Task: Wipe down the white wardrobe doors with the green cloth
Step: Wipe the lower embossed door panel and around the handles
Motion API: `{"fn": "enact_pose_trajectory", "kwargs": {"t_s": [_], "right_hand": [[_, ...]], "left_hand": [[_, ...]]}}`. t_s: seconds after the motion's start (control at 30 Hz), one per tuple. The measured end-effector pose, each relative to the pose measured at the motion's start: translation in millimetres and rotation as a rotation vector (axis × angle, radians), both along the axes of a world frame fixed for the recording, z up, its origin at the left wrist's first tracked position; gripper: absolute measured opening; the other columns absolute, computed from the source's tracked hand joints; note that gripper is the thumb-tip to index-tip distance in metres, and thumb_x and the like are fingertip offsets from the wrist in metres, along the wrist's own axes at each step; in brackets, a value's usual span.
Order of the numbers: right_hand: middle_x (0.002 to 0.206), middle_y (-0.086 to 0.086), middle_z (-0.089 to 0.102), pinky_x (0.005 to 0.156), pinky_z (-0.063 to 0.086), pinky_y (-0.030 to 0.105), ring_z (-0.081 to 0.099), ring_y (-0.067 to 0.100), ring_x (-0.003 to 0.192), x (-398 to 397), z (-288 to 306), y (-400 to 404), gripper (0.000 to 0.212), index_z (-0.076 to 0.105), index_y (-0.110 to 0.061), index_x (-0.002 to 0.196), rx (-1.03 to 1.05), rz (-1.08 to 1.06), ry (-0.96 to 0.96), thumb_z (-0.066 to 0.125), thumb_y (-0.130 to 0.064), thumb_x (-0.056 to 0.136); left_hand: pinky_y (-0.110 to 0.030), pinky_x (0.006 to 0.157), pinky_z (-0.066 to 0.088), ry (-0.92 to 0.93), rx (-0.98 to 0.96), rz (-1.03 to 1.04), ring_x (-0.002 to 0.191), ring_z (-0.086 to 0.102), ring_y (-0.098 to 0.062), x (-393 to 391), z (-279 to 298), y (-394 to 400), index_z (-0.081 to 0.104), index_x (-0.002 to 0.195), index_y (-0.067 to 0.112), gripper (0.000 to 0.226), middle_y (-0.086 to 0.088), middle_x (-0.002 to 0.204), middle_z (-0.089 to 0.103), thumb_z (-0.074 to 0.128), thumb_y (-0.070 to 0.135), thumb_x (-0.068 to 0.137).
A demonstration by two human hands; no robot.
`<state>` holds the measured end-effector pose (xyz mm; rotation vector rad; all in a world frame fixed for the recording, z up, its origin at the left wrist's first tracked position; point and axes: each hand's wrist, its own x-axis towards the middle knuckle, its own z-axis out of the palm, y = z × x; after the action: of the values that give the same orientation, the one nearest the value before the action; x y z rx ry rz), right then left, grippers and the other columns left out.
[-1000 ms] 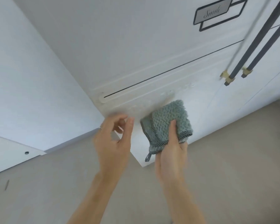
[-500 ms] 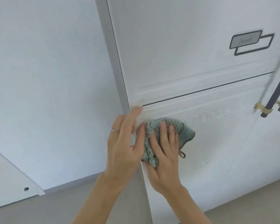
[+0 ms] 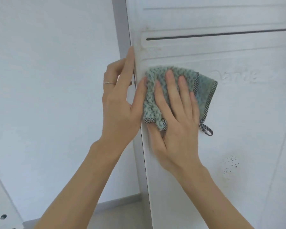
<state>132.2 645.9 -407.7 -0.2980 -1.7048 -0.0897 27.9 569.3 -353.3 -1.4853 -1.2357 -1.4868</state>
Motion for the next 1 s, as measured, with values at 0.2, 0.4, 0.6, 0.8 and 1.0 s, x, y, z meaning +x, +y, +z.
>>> {"fn": "enact_pose_trajectory", "kwargs": {"t_s": [0.2,0.4,0.6,0.8,1.0], "right_hand": [[0.168,0.003,0.025,0.126,0.014,0.048,0.015,0.022,0.158,13.5,-41.3,7.1,0.064,0.036,-0.021,0.157,-0.001,-0.018,-0.056,0.049,-0.039,0.096],[0.171,-0.001,0.014,0.128,0.007,0.047,0.003,0.019,0.159,6.1,16.3,-0.7,0.061,0.029,-0.021,0.161,-0.061,0.007,0.013,0.037,-0.041,0.103],[0.170,-0.006,0.019,0.127,0.012,0.044,0.011,0.019,0.158,24.9,-42.7,7.6,0.060,0.032,-0.026,0.159,0.033,0.008,-0.147,0.042,-0.037,0.100],[0.170,-0.003,0.017,0.129,0.005,0.043,0.002,0.015,0.159,17.1,20.4,9.2,0.061,0.031,-0.024,0.160,0.004,0.021,-0.065,0.038,-0.039,0.101],[0.171,-0.004,0.011,0.129,0.007,0.041,0.000,0.016,0.159,32.6,7.7,19.8,0.063,0.027,-0.025,0.161,0.080,-0.064,-0.176,0.038,-0.042,0.102]], "left_hand": [[-0.043,0.118,0.043,-0.096,-0.068,-0.035,0.143,0.043,-0.015,13.1,-52.4,-3.1,0.034,0.161,0.002,0.061,-0.005,0.149,0.041,0.057,0.001,0.104],[-0.029,0.119,0.039,-0.171,-0.050,-0.062,0.143,0.044,-0.018,20.2,-52.5,-1.3,0.032,0.163,0.013,0.058,0.001,0.150,0.041,0.047,0.010,0.107],[-0.035,0.122,0.037,-0.253,-0.009,-0.179,0.144,0.042,-0.015,23.2,-51.2,2.9,0.038,0.161,0.017,0.058,0.015,0.146,0.041,0.050,0.012,0.104],[-0.039,0.122,0.037,-0.289,0.025,-0.229,0.145,0.041,-0.012,29.7,-53.7,5.3,0.039,0.160,0.019,0.054,0.007,0.146,0.043,0.049,0.024,0.107],[-0.034,0.120,0.040,-0.294,0.060,-0.172,0.144,0.043,-0.006,33.1,-52.4,9.7,0.041,0.159,0.014,0.052,0.012,0.146,0.044,0.049,0.021,0.108]]}}
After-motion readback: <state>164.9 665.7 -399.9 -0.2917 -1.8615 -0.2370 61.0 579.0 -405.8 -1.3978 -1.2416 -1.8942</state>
